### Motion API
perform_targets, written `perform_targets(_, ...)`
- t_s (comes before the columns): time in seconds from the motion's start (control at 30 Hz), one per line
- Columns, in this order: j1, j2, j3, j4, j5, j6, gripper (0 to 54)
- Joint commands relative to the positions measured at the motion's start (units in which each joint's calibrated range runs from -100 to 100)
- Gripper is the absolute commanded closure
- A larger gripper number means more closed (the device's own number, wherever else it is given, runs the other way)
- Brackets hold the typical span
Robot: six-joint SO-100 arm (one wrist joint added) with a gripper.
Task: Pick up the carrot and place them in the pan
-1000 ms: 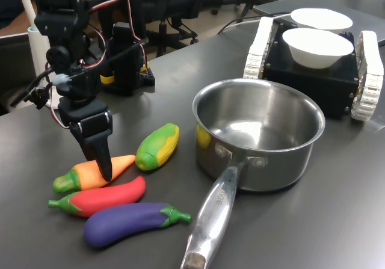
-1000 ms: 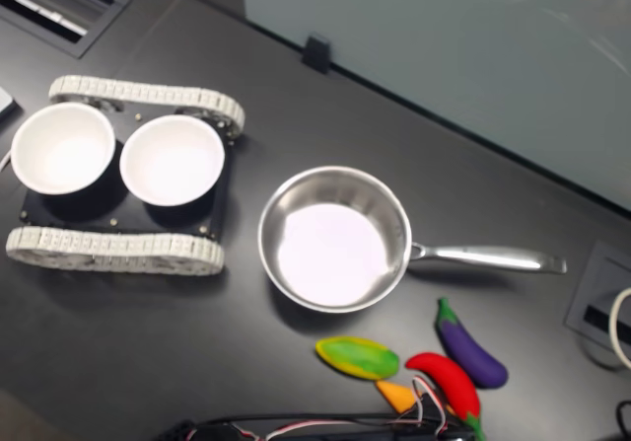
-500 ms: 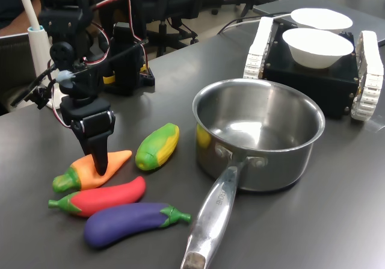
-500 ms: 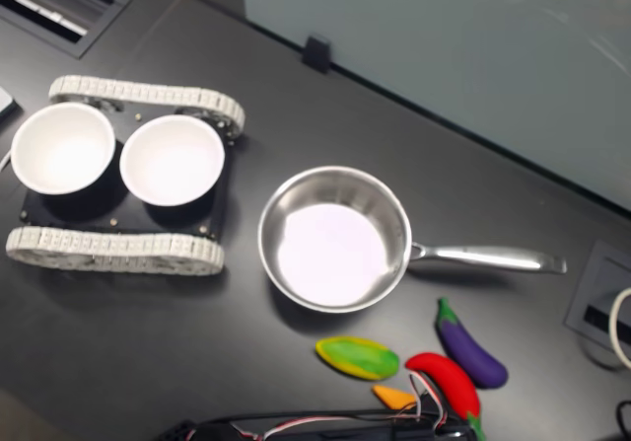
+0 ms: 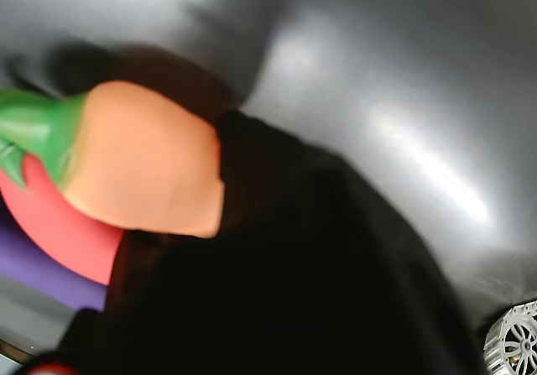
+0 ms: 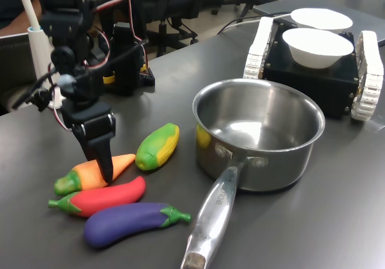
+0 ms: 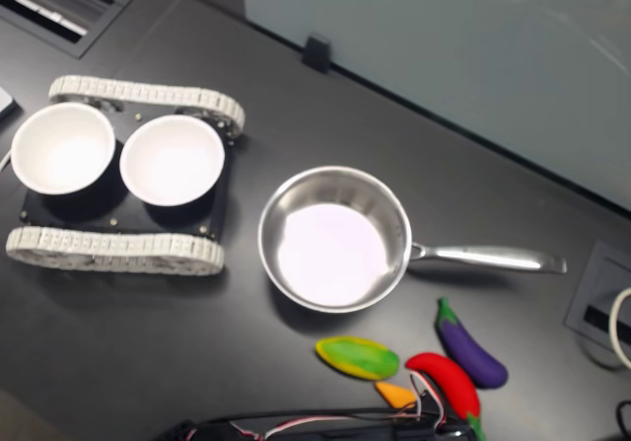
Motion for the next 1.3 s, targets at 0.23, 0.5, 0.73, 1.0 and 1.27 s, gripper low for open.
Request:
perform_targets(0.23, -1.86, 0.67, -2.95, -1.22, -0.63, 2.85, 37.6)
perform_targets(0.5, -2.09, 0.50, -2.67, -1.22, -0.49, 3.02, 50.5)
perform_targets(0.73, -1.52, -1.01, -2.04, -1.22, -0.49, 2.85, 53.5)
perform_targets(1.0, -0.60, -6.92, -0.95, -1.22, -2.20, 0.50, 53.5)
perform_targets(1.27, -1.17, -11.98, -5.13, 5.35, -2.78, -5.13, 53.6)
